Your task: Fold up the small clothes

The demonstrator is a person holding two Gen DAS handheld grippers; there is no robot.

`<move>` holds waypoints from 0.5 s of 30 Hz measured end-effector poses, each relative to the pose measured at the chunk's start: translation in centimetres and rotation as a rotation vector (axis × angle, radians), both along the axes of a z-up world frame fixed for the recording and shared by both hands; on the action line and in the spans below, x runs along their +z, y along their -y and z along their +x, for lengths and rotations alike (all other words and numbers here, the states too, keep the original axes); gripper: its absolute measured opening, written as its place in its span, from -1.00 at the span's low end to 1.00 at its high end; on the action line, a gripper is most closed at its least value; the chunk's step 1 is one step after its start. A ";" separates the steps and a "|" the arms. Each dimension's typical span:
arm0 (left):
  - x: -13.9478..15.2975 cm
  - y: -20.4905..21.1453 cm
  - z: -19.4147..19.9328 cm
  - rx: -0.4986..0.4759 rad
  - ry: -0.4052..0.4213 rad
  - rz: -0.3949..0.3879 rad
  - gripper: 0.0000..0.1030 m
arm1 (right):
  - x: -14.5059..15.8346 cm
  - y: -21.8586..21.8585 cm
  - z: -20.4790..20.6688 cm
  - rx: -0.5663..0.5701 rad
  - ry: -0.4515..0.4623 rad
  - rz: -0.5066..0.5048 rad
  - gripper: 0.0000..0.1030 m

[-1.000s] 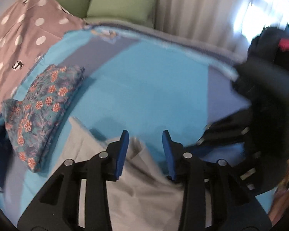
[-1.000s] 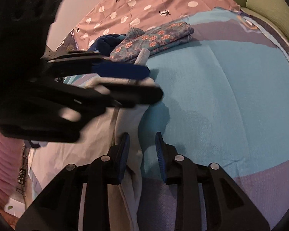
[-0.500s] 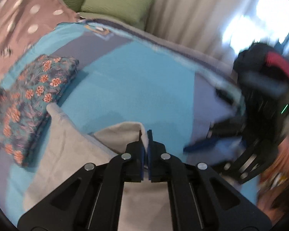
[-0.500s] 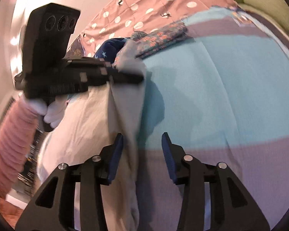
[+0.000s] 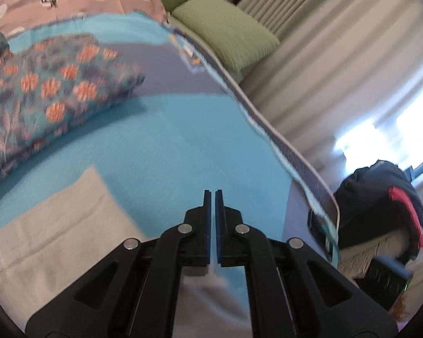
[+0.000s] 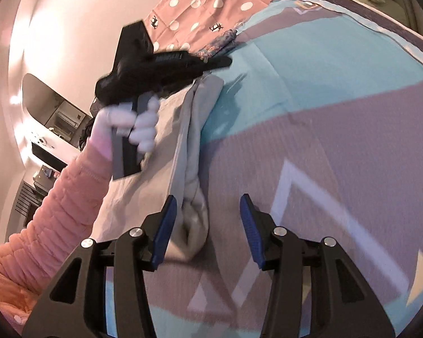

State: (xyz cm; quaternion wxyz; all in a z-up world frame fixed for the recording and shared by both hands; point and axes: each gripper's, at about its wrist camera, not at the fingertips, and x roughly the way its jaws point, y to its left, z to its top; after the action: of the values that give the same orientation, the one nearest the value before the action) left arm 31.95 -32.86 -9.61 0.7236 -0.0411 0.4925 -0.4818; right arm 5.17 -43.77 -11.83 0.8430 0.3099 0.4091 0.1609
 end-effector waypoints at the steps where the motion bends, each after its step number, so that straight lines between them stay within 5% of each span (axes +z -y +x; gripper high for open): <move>1: 0.8 0.0 -0.3 0.005 0.022 -0.009 -0.92 | 0.2 -0.1 -0.3 0.001 -0.002 -0.008 -0.07; 5: 5.3 -2.1 -2.7 0.039 0.169 -0.012 -0.65 | 1.2 -0.1 -1.2 0.007 0.030 -0.021 -0.07; 8: 6.6 -4.9 -4.7 0.036 0.258 0.046 -0.63 | 2.0 -0.3 -1.6 0.017 0.080 -0.001 -0.07; 11: 5.0 -6.9 -6.2 -0.001 0.261 0.123 -0.63 | 2.2 -0.8 -1.3 0.039 0.100 -0.006 -0.07; 15: -0.2 -5.6 -7.0 -0.032 0.238 0.281 -0.63 | -0.1 -1.8 -0.3 -0.002 -0.039 -0.079 -0.14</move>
State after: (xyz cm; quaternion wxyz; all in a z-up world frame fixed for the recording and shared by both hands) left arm 24.97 -27.30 -9.80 0.7676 0.1256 0.4664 -0.4213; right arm 4.91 -42.00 -11.94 0.8465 0.2800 0.4314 0.1378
